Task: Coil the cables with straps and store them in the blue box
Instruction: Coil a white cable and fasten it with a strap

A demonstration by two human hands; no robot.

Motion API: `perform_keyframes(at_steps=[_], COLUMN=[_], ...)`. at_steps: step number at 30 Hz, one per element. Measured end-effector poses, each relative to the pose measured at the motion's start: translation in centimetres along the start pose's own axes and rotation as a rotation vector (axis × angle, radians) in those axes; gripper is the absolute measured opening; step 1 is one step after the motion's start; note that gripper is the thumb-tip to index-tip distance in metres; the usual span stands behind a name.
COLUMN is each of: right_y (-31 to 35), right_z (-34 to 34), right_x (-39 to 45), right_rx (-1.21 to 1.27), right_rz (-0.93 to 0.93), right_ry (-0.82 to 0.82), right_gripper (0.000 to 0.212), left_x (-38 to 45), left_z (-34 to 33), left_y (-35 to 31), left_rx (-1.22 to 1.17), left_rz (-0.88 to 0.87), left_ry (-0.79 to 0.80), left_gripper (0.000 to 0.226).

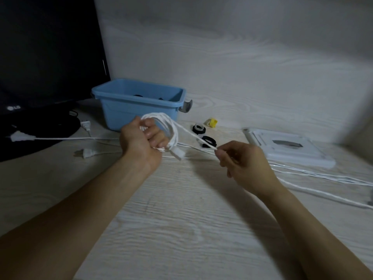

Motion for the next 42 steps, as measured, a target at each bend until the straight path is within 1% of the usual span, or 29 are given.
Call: perform_keyframes(at_steps=[3, 6, 10, 12, 14, 16, 18, 21, 23, 26, 28, 29, 31, 33, 35, 37, 39, 41, 42], right_y=[0.7, 2.6, 4.5, 4.6, 4.9, 5.4, 5.8, 5.8, 5.7, 5.1, 5.0, 5.0, 5.0, 4.9, 4.8, 4.9, 4.9, 4.6, 4.3], right_z=[-1.3, -3.2, -5.2, -5.6, -5.6, -5.4, -4.8, -3.1, -2.0, -0.3, 1.0, 1.6, 2.6, 2.7, 2.4, 2.0, 1.9, 2.2, 2.2], right_x=[-0.5, -1.6, -3.1, -3.4, -3.6, -3.6, -3.4, -2.4, -2.0, -1.6, -1.4, -1.3, -1.3, -1.2, -1.2, -1.1, -0.9, -0.7, -0.6], right_rx=[-0.054, -0.017, -0.067, -0.041, -0.017, 0.012, 0.046, 0.063, 0.090, 0.210, 0.234, 0.221, 0.179, 0.173, 0.188, 0.212, 0.238, 0.220, 0.196], right_rz=[0.054, 0.141, 0.281, 0.290, 0.310, 0.346, 0.375, 0.375, 0.364, 0.265, 0.247, 0.255, 0.284, 0.312, 0.323, 0.322, 0.302, 0.263, 0.237], right_ry=[0.077, 0.203, 0.383, 0.422, 0.424, 0.409, 0.342, 0.148, 0.043, -0.093, -0.210, -0.243, -0.250, -0.201, -0.155, -0.121, -0.094, -0.068, -0.052], right_gripper=[0.008, 0.010, 0.015, 0.019, 0.023, 0.025, 0.021, 0.020, 0.017, 0.006, 0.019, 0.026, 0.035, 0.036, 0.036, 0.033, 0.029, 0.026, 0.024], left_x=[0.2, -0.3, -1.1, -1.0, -0.8, -1.3, -1.9, -2.5, -2.7, -3.1, -3.9, -4.5, -5.6, -6.2, -6.1, -5.7, -5.3, -5.0, -4.8], left_z=[0.4, -0.1, -1.0, -1.1, -0.9, -1.3, -1.8, -2.3, -2.3, -2.2, -2.7, -2.9, -3.4, -3.6, -3.4, -2.9, -2.3, -1.8, -1.7], left_y=[-1.2, -1.3, -0.7, -0.4, -0.2, 0.2, 1.1, 2.5, 3.4, 4.0, 4.2, 4.4, 4.9, 5.2, 5.6, 5.7, 5.7, 5.5, 5.3], left_rx=[-0.054, -0.081, -0.094, 0.047, 0.354, 0.643, 0.811, 1.051, 1.177, 1.111, 1.131, 1.149, 1.195, 1.240, 1.194, 1.135, 1.123, 1.098, 1.070], left_rz=[-0.103, -0.168, -0.228, -0.290, -0.464, -0.627, -0.668, -0.638, -0.612, -0.445, -0.388, -0.357, -0.287, -0.234, -0.099, 0.076, 0.215, 0.291, 0.302], left_ry=[-0.062, -0.021, 0.000, -0.006, -0.015, 0.046, 0.164, 0.342, 0.404, 0.441, 0.538, 0.605, 0.724, 0.818, 0.868, 0.863, 0.839, 0.785, 0.749], left_gripper=[0.047, 0.043, 0.031, 0.026, 0.021, 0.019, 0.018, 0.014, 0.017, 0.024, 0.028, 0.032, 0.044, 0.052, 0.049, 0.046, 0.046, 0.045, 0.043])
Point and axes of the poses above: each hand's wrist, its own x-axis towards the middle knuckle, its own z-axis out of the back of the hand, y = z × x, the point moved 6 cm from there along x, towards the middle knuckle, and after that the axes turned 5 degrees about -y, right-handed, at the moved point
